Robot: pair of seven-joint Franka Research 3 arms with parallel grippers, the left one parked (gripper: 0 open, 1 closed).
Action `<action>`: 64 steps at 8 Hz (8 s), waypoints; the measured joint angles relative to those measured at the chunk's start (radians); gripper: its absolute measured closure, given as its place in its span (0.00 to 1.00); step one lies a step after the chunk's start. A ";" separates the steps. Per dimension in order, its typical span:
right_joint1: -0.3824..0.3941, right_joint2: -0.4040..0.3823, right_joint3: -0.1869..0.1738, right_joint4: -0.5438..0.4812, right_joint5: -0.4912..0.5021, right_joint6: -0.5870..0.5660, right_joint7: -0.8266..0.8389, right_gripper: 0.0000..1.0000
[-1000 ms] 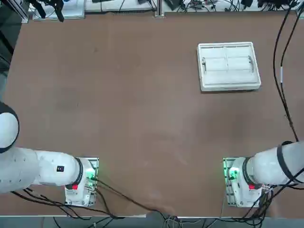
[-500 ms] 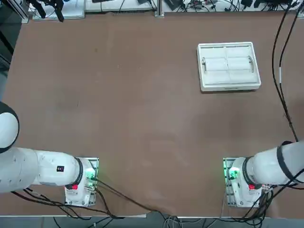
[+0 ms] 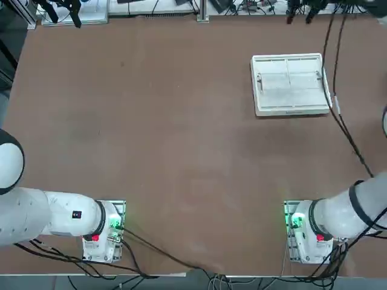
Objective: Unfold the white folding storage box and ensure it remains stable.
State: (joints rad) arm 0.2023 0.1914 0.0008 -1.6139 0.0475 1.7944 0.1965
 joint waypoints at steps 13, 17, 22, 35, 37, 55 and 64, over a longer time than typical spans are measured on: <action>0.131 0.357 -0.001 -0.237 0.000 0.595 0.346 0.01; 0.156 0.359 -0.001 -0.235 0.000 0.597 0.362 0.03; 0.169 0.365 -0.001 -0.237 -0.001 0.590 0.332 0.07; 0.166 0.388 -0.007 -0.237 -0.003 0.587 0.298 0.36; 0.166 0.387 -0.015 -0.237 -0.011 0.579 0.298 0.66; 0.196 0.316 -0.014 -0.092 -0.178 0.276 0.408 0.81; 0.236 0.280 -0.005 0.020 -0.335 0.100 0.498 0.81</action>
State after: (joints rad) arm 0.4379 0.4717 -0.0041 -1.5938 -0.2877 1.8941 0.6940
